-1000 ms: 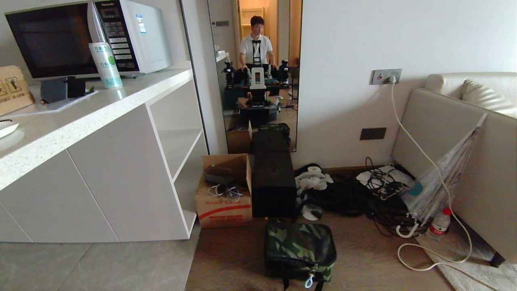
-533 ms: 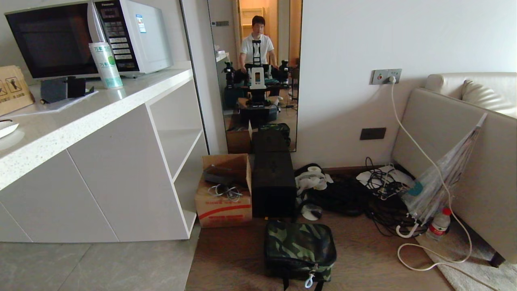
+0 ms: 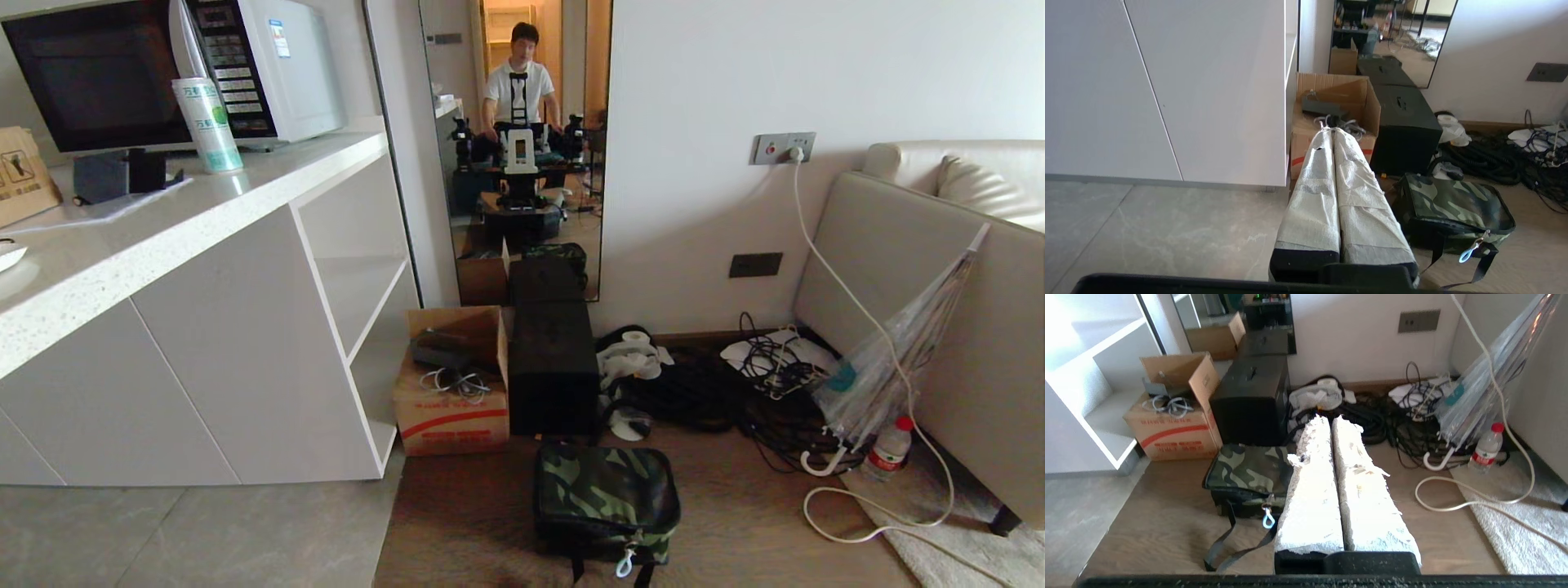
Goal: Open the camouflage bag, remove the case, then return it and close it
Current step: Open the top of the storage box
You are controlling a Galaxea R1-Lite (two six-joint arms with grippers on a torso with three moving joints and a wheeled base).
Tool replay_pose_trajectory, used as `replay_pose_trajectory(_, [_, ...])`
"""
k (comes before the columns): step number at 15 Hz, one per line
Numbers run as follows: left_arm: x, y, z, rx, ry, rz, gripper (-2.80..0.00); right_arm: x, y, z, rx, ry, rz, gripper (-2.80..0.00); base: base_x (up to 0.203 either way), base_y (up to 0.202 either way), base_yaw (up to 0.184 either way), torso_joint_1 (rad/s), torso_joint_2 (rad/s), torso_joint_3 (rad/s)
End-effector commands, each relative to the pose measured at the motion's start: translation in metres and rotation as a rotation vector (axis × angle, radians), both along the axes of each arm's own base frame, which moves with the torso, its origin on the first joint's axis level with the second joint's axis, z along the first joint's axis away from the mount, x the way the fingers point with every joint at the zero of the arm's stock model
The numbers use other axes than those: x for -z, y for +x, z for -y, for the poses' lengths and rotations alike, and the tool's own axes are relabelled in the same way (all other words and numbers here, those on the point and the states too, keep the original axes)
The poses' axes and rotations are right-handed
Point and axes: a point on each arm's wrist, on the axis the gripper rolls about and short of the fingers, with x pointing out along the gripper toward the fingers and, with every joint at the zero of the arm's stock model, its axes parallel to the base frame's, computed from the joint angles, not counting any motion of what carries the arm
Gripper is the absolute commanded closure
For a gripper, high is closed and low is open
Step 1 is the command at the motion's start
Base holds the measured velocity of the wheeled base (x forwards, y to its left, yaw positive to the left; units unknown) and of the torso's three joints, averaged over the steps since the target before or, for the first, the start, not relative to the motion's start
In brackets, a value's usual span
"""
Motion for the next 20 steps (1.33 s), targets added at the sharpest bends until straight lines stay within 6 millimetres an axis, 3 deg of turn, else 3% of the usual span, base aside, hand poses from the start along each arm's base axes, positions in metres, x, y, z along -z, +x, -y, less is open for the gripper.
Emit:
replay_pose_trajectory(1, [0.0025,0.0008,0.0,-0.002,-0.008,-0.01,0.0,0.0004,0.0002,0.0,-0.002,0.0,-0.002,0.0,0.0,0.0,0.0,0.007,0.0,-0.163])
replay_pose_trajectory(20, [0.0025,0.0008,0.0,-0.002,-0.007,-0.01,0.0,0.0004,0.0002,0.0,-0.001,0.0,-0.002,0.0,0.0,0.0,0.0,0.003,0.0,-0.196])
